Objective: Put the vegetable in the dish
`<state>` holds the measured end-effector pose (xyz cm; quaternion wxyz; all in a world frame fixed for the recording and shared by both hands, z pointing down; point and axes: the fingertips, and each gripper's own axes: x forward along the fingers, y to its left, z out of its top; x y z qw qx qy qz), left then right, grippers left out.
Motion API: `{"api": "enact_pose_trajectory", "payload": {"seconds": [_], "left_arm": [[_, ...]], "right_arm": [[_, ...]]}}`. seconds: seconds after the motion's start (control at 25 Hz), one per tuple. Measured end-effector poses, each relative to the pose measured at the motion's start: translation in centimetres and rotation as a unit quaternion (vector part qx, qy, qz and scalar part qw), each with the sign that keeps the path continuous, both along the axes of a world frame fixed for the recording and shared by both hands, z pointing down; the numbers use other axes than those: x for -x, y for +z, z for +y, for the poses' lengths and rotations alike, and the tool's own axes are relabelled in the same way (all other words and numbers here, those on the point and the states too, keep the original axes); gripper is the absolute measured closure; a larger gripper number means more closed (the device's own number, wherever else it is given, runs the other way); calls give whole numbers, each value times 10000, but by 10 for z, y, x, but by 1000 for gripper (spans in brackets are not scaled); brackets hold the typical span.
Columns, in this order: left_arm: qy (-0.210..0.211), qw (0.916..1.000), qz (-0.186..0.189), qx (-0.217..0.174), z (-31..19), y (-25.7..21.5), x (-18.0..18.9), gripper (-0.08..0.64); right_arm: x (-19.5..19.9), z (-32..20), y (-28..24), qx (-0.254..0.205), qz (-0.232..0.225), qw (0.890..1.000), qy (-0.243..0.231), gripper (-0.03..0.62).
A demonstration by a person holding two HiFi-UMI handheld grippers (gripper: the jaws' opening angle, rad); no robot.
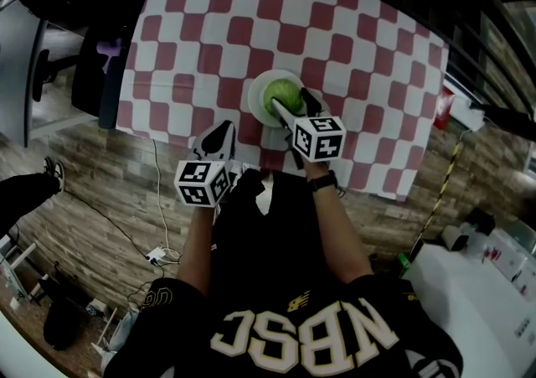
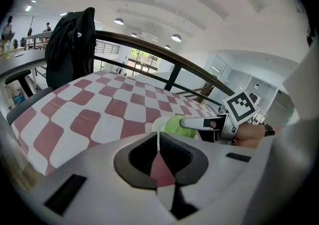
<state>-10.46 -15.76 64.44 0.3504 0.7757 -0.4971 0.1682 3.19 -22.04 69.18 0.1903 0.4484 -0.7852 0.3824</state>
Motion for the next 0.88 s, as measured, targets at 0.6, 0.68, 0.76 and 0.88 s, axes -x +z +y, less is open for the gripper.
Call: {"api": "enact_pose_trajectory", "payload": {"seconds": [0.6, 0.68, 0.76, 0.88], "left_arm": [[143, 9982, 57, -577, -24, -64, -13, 540], [183, 9967, 87, -782, -32, -84, -15, 540], [185, 9946, 123, -1019, -45, -105, -16, 540], [235, 9892, 158, -1435, -77, -137, -22, 540]], "right_arm": [[13, 7, 11, 196, 222, 9994, 182, 237], [6, 14, 0, 147, 472, 9987, 157, 238], [5, 7, -24, -102, 497, 9987, 61, 238], [-2, -26, -80, -811, 428, 9958, 9, 244]]}}
